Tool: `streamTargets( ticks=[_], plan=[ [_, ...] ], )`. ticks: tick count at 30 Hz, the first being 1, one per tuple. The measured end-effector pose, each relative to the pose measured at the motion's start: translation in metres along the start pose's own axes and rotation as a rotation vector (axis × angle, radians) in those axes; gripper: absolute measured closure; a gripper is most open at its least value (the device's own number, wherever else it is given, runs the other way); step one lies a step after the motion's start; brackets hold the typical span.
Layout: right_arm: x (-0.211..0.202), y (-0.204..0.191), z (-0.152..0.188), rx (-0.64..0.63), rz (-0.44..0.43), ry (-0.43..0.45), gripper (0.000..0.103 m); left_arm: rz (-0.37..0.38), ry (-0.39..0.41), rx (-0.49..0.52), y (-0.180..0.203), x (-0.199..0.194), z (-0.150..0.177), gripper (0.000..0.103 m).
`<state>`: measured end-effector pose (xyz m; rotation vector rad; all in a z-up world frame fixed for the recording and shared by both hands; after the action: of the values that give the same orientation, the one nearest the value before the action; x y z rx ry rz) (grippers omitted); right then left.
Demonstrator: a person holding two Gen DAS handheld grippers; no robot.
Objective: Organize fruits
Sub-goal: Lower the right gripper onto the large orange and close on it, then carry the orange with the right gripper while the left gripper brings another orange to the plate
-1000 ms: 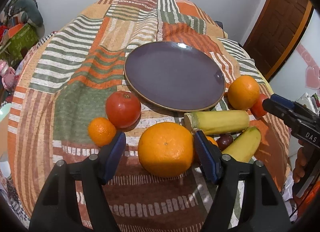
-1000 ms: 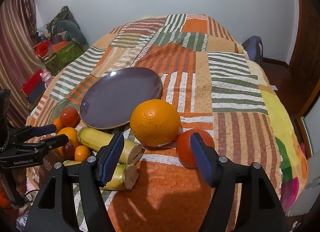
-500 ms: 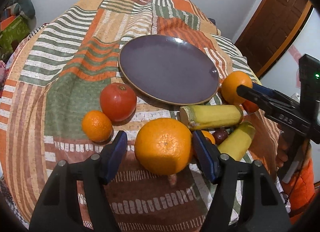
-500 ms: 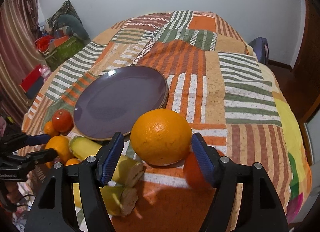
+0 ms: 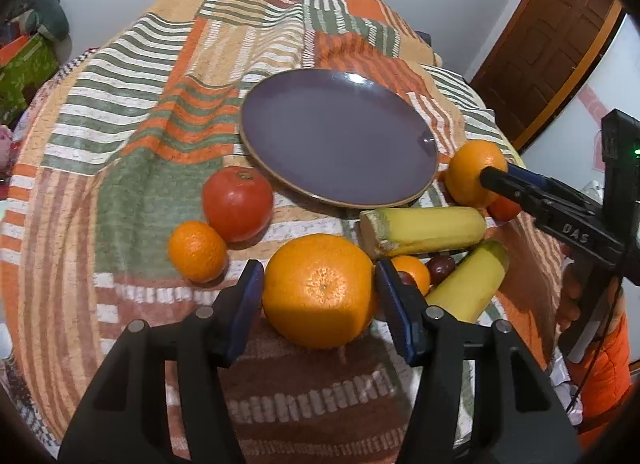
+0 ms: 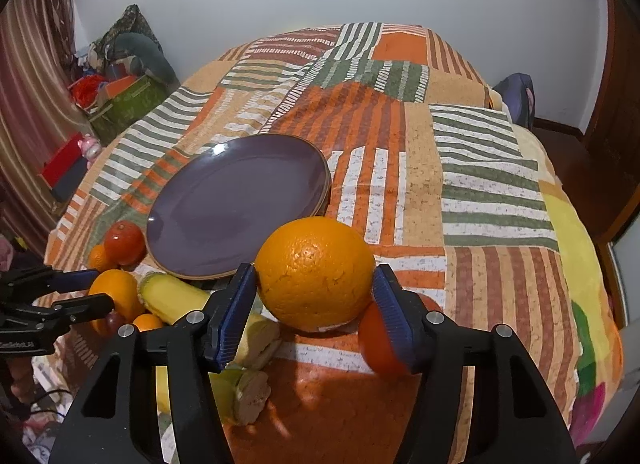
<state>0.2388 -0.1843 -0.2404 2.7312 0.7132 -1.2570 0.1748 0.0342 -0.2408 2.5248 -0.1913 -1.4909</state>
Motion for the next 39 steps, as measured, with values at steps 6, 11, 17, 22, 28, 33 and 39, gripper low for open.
streamTargets(
  ticks=[6,11,17,22,28,33,39],
  plan=[
    [-0.020,-0.002,-0.009,0.002,-0.052,0.043,0.097,-0.035,-0.001,-0.016,-0.009,-0.007,0.005,0.046],
    [-0.013,-0.005,-0.006,-0.006,-0.033,0.010,0.074,-0.069,0.005,-0.005,-0.004,-0.008,0.006,0.046],
    [-0.011,-0.006,-0.002,-0.032,0.012,0.005,0.052,-0.071,0.004,-0.001,-0.002,-0.011,0.008,0.045],
    [-0.005,-0.004,-0.002,-0.037,0.016,-0.003,0.042,-0.060,-0.042,-0.046,-0.008,0.001,0.010,0.042],
    [0.008,-0.004,0.000,-0.044,0.014,-0.027,0.040,-0.050,-0.062,-0.060,-0.008,0.012,0.009,0.039],
    [0.014,-0.005,-0.002,-0.052,0.012,-0.025,0.032,-0.038,-0.048,-0.072,-0.009,0.014,0.005,0.039],
    [0.026,-0.006,-0.003,-0.090,0.052,-0.029,0.030,-0.052,-0.029,-0.052,-0.006,0.016,0.002,0.039]
  ],
)
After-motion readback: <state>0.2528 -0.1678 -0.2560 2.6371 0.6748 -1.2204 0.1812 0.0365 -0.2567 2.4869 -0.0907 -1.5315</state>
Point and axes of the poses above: each gripper's, at about its wrist camera, not at the fingertips, and x roughly the way its jaws point, y to its right, z to its underside, the point moved 4 cm from there along x, roughly the way its jaws point, and after that the axes turned 4 degrees about -x, right-handed, at the moved point
